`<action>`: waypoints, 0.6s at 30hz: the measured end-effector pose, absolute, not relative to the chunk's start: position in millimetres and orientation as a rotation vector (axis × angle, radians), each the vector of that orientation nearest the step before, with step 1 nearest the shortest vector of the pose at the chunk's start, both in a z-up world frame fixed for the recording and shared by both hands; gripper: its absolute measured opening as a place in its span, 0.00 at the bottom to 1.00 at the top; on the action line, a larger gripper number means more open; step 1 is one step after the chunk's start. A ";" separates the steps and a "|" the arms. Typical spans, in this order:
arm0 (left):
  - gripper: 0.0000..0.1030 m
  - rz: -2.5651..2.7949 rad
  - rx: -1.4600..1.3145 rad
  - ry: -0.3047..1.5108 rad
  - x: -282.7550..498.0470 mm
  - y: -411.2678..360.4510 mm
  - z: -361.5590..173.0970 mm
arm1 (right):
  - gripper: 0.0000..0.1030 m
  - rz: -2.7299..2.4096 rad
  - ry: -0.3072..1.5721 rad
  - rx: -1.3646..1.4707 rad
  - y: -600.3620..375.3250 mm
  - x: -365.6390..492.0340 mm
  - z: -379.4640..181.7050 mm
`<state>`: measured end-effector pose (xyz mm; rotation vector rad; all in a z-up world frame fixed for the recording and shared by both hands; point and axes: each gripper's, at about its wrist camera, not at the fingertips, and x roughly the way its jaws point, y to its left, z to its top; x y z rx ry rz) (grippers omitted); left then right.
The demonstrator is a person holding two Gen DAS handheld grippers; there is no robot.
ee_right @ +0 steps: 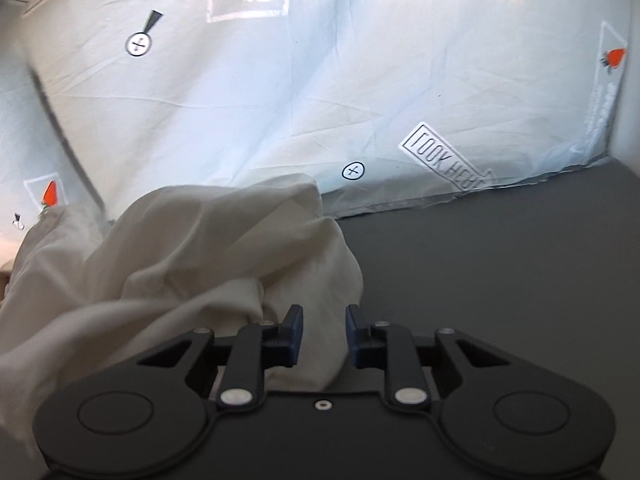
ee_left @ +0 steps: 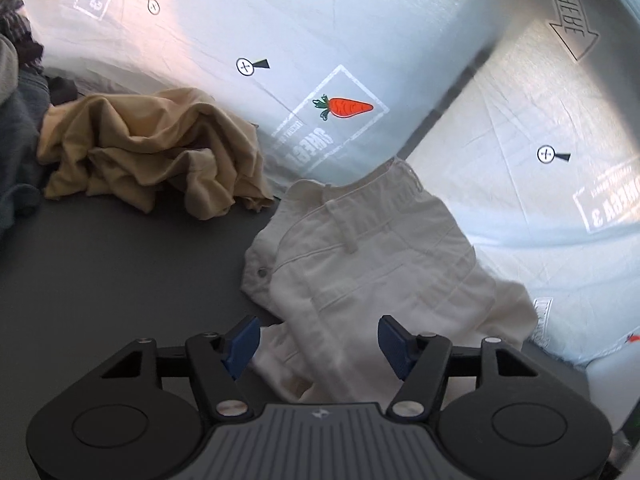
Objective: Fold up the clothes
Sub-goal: 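Grasp the crumpled white shirt with the left gripper while the right gripper grasps it too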
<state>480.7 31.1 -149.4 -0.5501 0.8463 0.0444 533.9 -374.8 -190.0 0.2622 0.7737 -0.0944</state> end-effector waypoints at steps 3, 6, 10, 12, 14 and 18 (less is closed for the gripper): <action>0.76 0.029 -0.615 0.862 497.1 28.8 -165.1 | 0.59 -0.107 0.803 0.321 -383.1 558.6 -211.4; 0.80 0.034 -0.645 0.885 511.0 24.7 -180.0 | 0.67 -0.103 0.840 0.372 -386.1 573.4 -232.0; 0.75 0.047 -0.677 0.916 522.8 22.4 -192.5 | 0.58 -0.054 0.854 0.467 -390.7 576.3 -247.9; 0.58 0.075 -0.676 0.923 524.8 21.1 -193.3 | 0.25 -0.018 0.846 0.517 -394.2 574.5 -250.8; 0.42 0.111 -0.664 0.922 522.6 21.3 -190.3 | 0.11 -0.025 0.822 0.493 -393.3 567.9 -243.4; 0.21 0.145 -0.711 0.864 504.3 29.2 -175.0 | 0.04 -0.054 0.693 0.367 -383.8 541.2 -207.5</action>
